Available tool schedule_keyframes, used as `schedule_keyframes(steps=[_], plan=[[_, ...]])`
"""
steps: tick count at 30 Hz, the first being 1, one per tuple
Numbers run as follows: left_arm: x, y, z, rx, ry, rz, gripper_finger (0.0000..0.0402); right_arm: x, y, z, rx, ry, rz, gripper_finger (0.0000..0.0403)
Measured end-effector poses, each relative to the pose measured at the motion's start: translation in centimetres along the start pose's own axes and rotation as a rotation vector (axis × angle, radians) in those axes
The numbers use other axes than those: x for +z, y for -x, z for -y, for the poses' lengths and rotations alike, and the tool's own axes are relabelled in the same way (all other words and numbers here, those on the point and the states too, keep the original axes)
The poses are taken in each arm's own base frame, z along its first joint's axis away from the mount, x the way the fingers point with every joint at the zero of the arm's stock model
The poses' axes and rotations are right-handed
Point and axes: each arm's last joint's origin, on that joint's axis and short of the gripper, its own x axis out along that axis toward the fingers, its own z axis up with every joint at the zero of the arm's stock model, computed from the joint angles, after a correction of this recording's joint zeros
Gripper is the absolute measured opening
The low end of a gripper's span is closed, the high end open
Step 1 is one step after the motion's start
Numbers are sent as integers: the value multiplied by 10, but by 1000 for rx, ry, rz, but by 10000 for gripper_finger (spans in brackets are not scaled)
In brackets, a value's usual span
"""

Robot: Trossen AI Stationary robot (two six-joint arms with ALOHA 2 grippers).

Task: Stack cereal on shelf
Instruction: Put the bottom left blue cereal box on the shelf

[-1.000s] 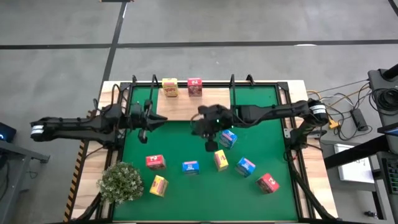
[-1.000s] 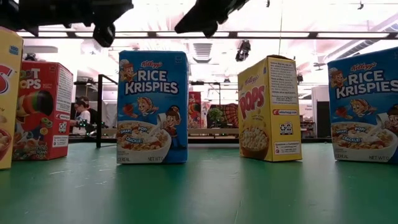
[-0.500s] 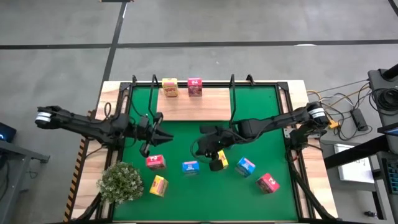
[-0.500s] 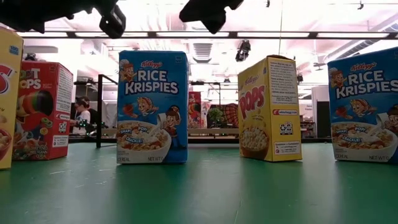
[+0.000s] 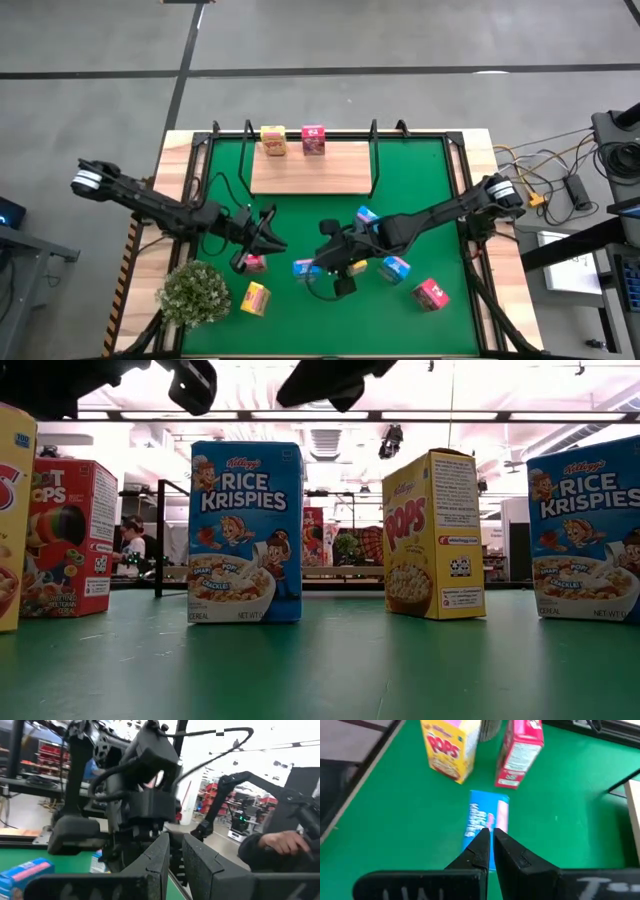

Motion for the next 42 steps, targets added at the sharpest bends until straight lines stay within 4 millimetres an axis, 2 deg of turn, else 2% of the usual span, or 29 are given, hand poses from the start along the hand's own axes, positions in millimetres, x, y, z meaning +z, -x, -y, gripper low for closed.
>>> schedule_keyframes(steps=[6, 13, 17, 20, 26, 33, 37, 42], plan=[[-2, -3, 1, -4, -1, -9, 36, 1, 1, -12, 22, -9, 10, 12], [5, -1, 3, -11, -38, 15, 36, 2, 0, -13, 11, -73, 21, 13], [6, 0, 3, -11, -38, 16, 36, 5, 0, -14, 10, -81, 48, 29], [5, -1, 3, -10, -38, 9, 36, 5, 0, -14, 8, -98, 51, 60], [4, -1, 2, -7, -37, 0, 36, 4, -1, -12, -43, -76, 49, 155], [5, -1, 1, 19, -83, 15, 36, -9, -26, -14, -80, -47, -17, 265], [5, -1, 1, 21, -91, 14, 36, -13, -34, -8, -99, -49, -33, 299], [5, -1, 1, 20, -89, 16, 36, -16, -36, 2, -130, -65, -51, 308]])
